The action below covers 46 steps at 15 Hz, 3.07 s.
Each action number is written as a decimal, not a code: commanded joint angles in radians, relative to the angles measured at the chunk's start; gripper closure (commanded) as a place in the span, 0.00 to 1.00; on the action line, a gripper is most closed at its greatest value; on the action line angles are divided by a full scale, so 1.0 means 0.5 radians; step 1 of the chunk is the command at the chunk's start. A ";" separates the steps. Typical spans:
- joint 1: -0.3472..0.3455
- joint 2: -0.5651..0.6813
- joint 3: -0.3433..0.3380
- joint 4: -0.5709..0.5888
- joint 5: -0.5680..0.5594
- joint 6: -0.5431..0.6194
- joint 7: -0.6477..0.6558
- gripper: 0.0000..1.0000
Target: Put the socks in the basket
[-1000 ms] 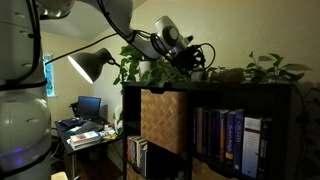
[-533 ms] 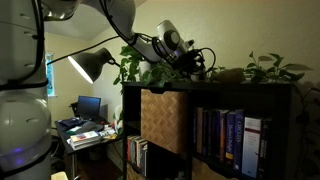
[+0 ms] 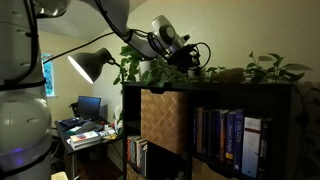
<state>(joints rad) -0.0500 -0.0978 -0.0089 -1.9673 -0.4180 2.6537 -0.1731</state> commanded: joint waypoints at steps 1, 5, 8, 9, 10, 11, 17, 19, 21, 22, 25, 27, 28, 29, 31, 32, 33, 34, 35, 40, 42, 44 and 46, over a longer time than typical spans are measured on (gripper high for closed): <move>0.023 -0.229 0.052 -0.143 -0.048 -0.146 0.102 0.90; 0.054 -0.359 0.115 -0.219 0.018 -0.343 0.107 0.88; 0.107 -0.431 0.141 -0.295 0.124 -0.493 0.060 0.88; 0.132 -0.448 0.143 -0.318 0.171 -0.534 0.036 0.88; 0.151 -0.458 0.145 -0.339 0.204 -0.564 0.025 0.88; 0.176 -0.468 0.145 -0.366 0.249 -0.587 -0.001 0.88; 0.304 -0.503 0.101 -0.532 0.499 -0.457 -0.258 0.88; 0.351 -0.517 0.079 -0.621 0.612 -0.333 -0.350 0.88; 0.376 -0.516 0.072 -0.721 0.647 -0.150 -0.432 0.88; 0.384 -0.515 0.069 -0.764 0.647 -0.069 -0.464 0.88; 0.425 -0.491 0.041 -0.882 0.653 0.145 -0.547 0.88; 0.466 -0.477 0.015 -0.943 0.671 0.238 -0.602 0.88; 0.490 -0.469 0.000 -0.974 0.688 0.277 -0.638 0.88; 0.515 -0.460 -0.018 -0.999 0.709 0.307 -0.673 0.88; 0.564 -0.441 -0.052 -1.037 0.746 0.351 -0.746 0.87; 0.582 -0.434 -0.068 -1.043 0.756 0.366 -0.783 0.86; 0.600 -0.430 -0.087 -1.038 0.763 0.361 -0.826 0.42; 0.597 -0.425 -0.093 -1.030 0.752 0.364 -0.846 0.43; 0.594 -0.426 -0.096 -1.018 0.748 0.354 -0.864 0.41; 0.502 -0.452 -0.045 -0.936 0.645 0.286 -0.786 0.11; 0.454 -0.466 -0.016 -0.904 0.596 0.271 -0.720 0.01; 0.408 -0.471 0.022 -0.866 0.533 0.230 -0.619 0.00; 0.350 -0.475 0.072 -0.809 0.458 0.179 -0.485 0.00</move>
<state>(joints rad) 0.1737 -0.3166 -0.0146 -2.4108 -0.1323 2.8023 -0.5090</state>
